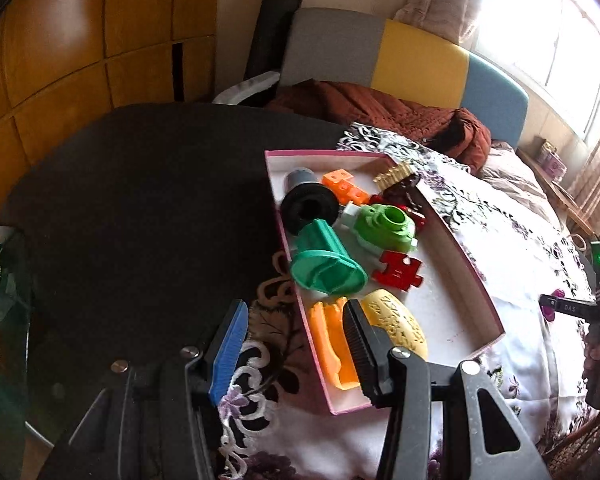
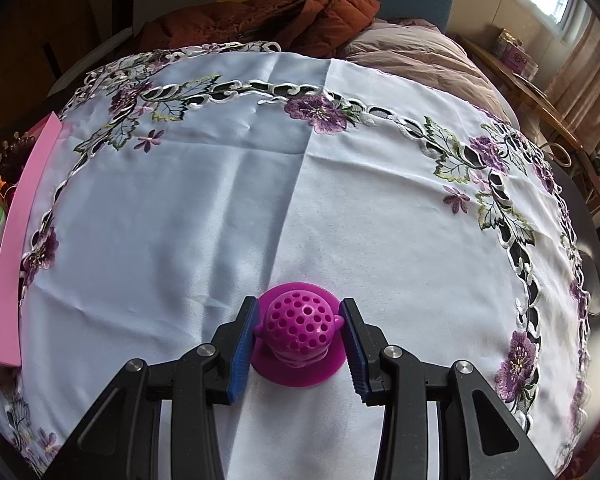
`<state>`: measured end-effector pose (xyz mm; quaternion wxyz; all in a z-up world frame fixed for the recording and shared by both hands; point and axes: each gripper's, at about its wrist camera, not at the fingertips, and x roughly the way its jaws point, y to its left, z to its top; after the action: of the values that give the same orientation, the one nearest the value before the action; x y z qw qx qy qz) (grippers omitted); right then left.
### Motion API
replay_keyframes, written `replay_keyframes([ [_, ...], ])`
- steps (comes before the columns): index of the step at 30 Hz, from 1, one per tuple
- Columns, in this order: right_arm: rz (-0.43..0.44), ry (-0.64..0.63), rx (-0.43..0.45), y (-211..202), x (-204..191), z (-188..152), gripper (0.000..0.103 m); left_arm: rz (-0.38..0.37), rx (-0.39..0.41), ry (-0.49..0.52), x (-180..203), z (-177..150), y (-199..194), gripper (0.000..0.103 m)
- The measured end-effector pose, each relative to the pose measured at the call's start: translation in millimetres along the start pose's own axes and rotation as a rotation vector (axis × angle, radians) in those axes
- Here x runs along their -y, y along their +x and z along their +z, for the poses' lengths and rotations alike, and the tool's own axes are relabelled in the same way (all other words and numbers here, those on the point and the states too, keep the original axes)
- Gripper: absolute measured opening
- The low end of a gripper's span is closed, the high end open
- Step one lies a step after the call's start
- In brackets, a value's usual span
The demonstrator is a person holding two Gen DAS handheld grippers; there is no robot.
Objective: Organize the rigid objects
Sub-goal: 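Withdraw the left tool from the tray while the right holds the magenta cup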
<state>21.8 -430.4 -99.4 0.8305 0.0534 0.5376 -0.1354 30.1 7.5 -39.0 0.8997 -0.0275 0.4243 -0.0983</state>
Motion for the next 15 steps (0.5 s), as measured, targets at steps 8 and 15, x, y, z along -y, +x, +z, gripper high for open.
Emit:
replay_keyframes([
  [8, -0.008, -0.018, 0.002, -0.8, -2.0, -0.1, 0.041, -0.042, -0.006, 0.060, 21.5, -5.4, -0.6, 0.050],
  [15, 0.044, -0.048, -0.009, -6.9, -18.2, -2.7, 0.041, -0.056, -0.007, 0.058, 21.0, -6.3, -0.2, 0.050],
])
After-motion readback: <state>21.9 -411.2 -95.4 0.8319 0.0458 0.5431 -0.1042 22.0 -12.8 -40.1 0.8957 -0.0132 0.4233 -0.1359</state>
